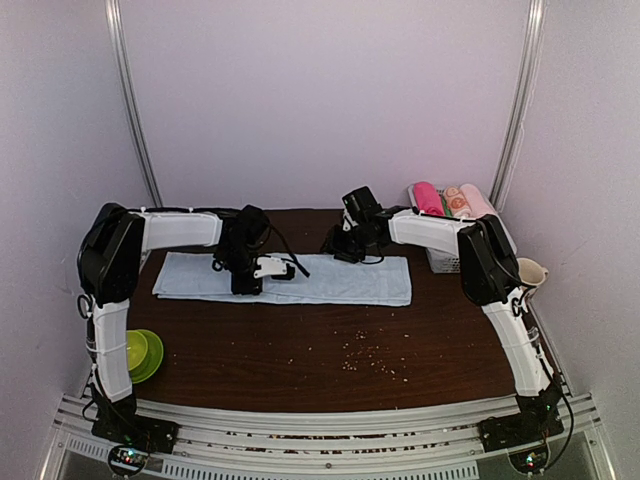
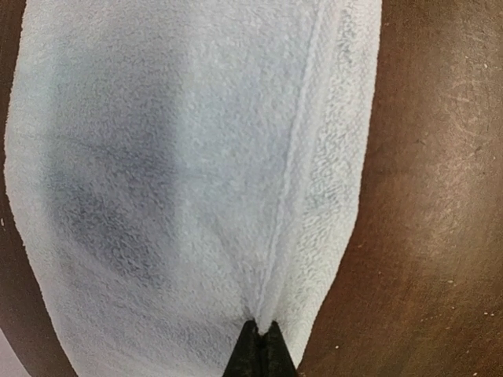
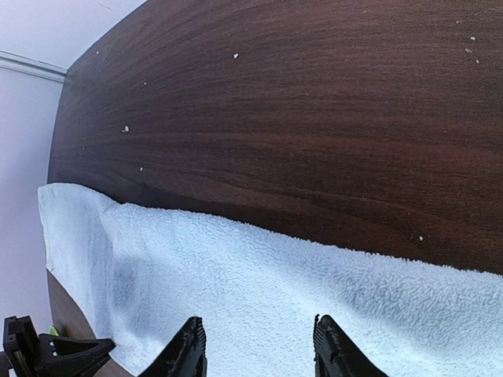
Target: Roll the towels
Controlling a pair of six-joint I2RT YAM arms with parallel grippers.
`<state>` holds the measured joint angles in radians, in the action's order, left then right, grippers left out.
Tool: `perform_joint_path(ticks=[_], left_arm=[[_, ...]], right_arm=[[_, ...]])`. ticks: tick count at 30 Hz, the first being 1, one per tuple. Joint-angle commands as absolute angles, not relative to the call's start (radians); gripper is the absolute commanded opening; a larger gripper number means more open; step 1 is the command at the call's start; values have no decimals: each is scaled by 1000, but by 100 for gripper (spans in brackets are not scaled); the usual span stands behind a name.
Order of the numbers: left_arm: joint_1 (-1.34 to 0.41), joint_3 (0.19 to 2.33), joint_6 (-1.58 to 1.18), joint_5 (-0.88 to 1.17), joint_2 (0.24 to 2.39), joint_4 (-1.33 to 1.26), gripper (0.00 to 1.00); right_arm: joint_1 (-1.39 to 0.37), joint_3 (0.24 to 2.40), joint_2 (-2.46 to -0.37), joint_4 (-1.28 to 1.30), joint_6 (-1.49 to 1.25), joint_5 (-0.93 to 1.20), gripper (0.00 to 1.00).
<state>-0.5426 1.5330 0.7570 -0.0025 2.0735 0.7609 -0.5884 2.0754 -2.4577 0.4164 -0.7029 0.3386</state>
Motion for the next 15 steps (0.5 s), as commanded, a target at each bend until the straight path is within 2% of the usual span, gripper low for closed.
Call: perform_joint_path(ticks=[1, 10, 15], left_arm=[[-536, 1556, 740, 25, 2056, 816, 0], [-522, 1591, 739, 32, 2078, 848, 4], [-515, 1609, 737, 32, 2092, 858, 15]], right_arm=[[-585, 2106, -2475, 430, -692, 328, 47], [-585, 2105, -2474, 433, -691, 328, 47], [-585, 2104, -2474, 433, -690, 328, 47]])
